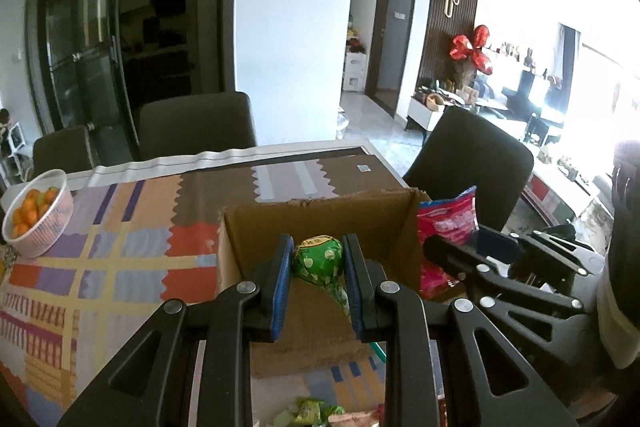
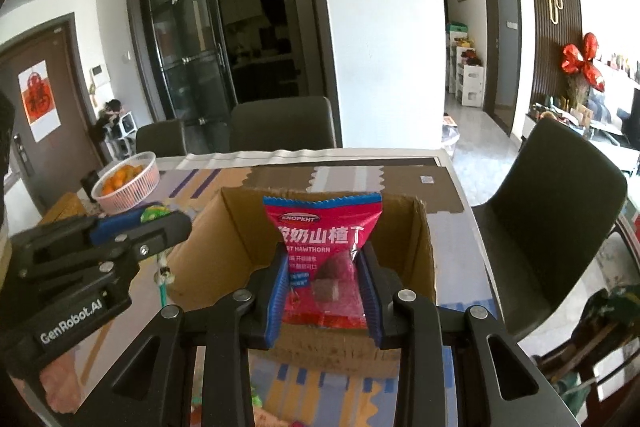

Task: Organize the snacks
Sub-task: 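Carry both snacks over the cardboard box and open both grippers, then move both grippers back toward the remaining snacks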

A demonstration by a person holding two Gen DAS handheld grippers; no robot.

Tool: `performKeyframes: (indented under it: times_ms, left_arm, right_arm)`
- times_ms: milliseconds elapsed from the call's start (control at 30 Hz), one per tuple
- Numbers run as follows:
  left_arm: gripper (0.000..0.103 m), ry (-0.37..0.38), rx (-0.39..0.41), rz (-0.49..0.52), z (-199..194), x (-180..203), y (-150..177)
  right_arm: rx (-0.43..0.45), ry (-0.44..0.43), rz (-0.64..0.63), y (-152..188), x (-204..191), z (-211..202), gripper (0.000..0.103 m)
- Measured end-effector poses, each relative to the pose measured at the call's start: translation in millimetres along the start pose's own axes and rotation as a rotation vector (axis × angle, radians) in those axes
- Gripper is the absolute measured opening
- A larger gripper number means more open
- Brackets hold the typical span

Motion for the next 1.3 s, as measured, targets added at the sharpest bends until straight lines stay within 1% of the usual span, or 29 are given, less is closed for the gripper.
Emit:
performKeyframes:
  times_ms: [233, 267, 300, 333, 367, 400, 467, 533, 667, 767, 967, 1067, 1300]
  left_arm:
    - [0.026, -0.007, -0.064, -0.004, 25.8, -5.4, -10.5]
    - [0.029, -0.014, -0.073, -0.004, 28.5, -6.4, -10.9]
    - [0.034, -0.025, -0.08, -0.001, 30.5, -7.4, -10.7]
    - [0.045, -0.037, -0.081, -0.002, 31.0, -8.8, -10.6]
    - [0.053, -0.047, -0.075, -0.003, 29.9, -10.1, -9.3]
    - [0.055, -0.06, -0.07, -0.001, 27.3, -11.1, -7.5]
    - [0.059, -0.077, -0.062, 0.0, 21.7, -12.4, -3.8]
    - [0.061, -0.078, -0.056, -0.006, 14.7, -13.1, 1.2]
    - [0.062, -0.081, -0.049, -0.003, -1.0, -7.4, 12.2]
    - [0.064, -0.073, -0.039, 0.006, -13.4, -2.3, 18.0]
    - [0.066, -0.086, 0.003, 0.038, -46.3, 10.7, 31.7]
    - [0.067, -0.074, 0.024, 0.044, -63.5, 18.7, 38.9]
    - [0.068, -0.048, 0.026, 0.041, -86.1, 31.4, 62.1]
  right_arm:
    - [-0.04, -0.006, 0.017, -15.1, 8.1, 20.7, 0.034]
    - [-0.048, -0.006, 0.02, -15.8, 9.5, 23.4, 0.034]
    - [-0.053, -0.005, 0.026, -16.3, 10.5, 25.2, 0.037]
    - [-0.057, 0.001, 0.035, -16.3, 12.5, 27.3, 0.042]
    - [-0.064, 0.013, 0.046, -15.6, 14.2, 28.2, 0.057]
    - [-0.064, 0.025, 0.057, -12.9, 16.3, 28.4, 0.062]
    - [-0.057, 0.049, 0.067, -9.9, 20.8, 26.1, 0.062]
    - [-0.054, 0.062, 0.062, -7.6, 22.3, 22.5, 0.062]
    - [-0.046, 0.067, 0.046, -1.9, 21.4, 8.6, 0.062]
    - [-0.038, 0.056, 0.039, 2.0, 17.8, -3.5, 0.062]
    - [-0.016, 0.039, 0.012, 17.0, 14.9, -31.8, 0.062]
    - [-0.008, 0.042, 0.001, 24.5, 13.4, -45.8, 0.062]
    - [0.009, 0.023, 0.017, 40.5, 11.2, -73.0, 0.062]
Point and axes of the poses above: each gripper's, at about its wrist camera, not at the fingertips, and z roughly the way its jaws point, x to its right, y to its underside, the point moved 2 cm from there along z, roughly the way its jaws point, and after that the axes turned 2 degrees about y, right-handed, at the moved point
